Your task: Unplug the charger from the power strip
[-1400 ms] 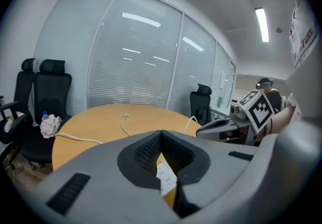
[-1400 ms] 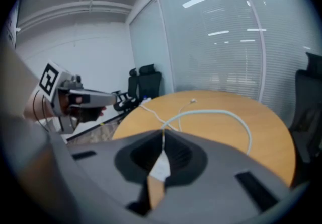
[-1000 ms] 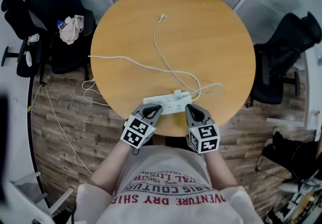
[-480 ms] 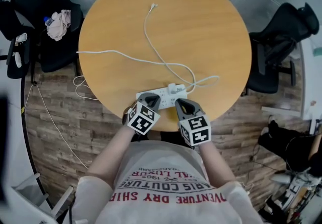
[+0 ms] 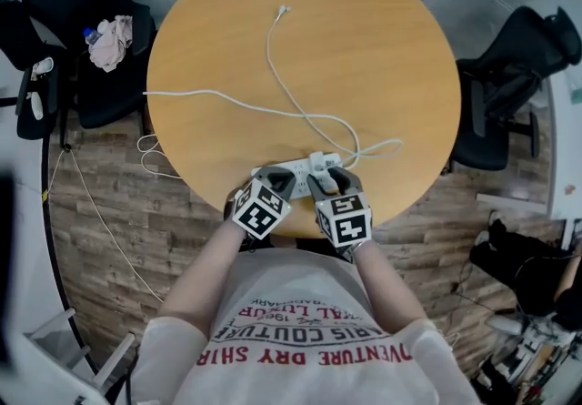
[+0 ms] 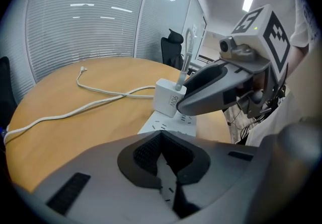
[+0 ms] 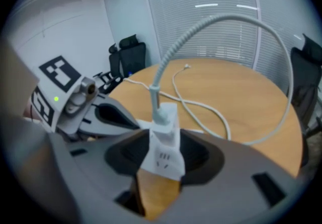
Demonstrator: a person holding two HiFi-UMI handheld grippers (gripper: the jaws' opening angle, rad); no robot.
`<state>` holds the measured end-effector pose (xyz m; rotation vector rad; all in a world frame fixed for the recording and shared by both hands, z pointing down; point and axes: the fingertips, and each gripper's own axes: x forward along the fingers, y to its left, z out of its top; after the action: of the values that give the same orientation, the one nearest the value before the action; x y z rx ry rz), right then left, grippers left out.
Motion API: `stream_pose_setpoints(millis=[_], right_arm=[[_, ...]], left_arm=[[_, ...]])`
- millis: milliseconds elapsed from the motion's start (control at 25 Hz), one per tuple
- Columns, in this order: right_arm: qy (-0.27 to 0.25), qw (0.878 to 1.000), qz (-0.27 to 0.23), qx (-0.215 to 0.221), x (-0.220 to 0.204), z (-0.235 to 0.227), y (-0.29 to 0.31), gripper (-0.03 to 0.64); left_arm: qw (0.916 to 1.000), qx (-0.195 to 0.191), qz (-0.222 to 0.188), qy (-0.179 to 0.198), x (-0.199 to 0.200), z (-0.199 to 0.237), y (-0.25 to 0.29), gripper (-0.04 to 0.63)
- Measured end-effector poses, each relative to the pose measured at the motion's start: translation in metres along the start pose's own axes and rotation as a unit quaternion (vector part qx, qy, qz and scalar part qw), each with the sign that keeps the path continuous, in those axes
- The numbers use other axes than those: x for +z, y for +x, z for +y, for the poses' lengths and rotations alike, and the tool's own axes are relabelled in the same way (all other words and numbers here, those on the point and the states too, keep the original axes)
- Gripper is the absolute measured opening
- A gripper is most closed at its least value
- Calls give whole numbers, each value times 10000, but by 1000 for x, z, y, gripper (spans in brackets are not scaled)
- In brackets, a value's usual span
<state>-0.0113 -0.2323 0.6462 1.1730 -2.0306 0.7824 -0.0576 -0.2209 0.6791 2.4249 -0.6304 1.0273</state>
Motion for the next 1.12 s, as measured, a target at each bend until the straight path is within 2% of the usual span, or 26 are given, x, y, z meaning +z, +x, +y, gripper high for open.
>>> stream_pose_setpoints(millis=[400,680,880,1120], right_arm=[[294,9984,361,-325,2,-8,29,193],[271,9968,384,-641,2,-8,32,169],[180,9952,488,-831,3,-8,29,164],[284,9935,531,-962,1,-9,24,161]], left_arm=[[10000,-13,-6,90,1,-2,1,32],[9999,-102,27,94,-2,-2,1,32],[9999,-23,5,140,-1,-2,1,32],[9999,-95,14,87,-1,-3,2,32]])
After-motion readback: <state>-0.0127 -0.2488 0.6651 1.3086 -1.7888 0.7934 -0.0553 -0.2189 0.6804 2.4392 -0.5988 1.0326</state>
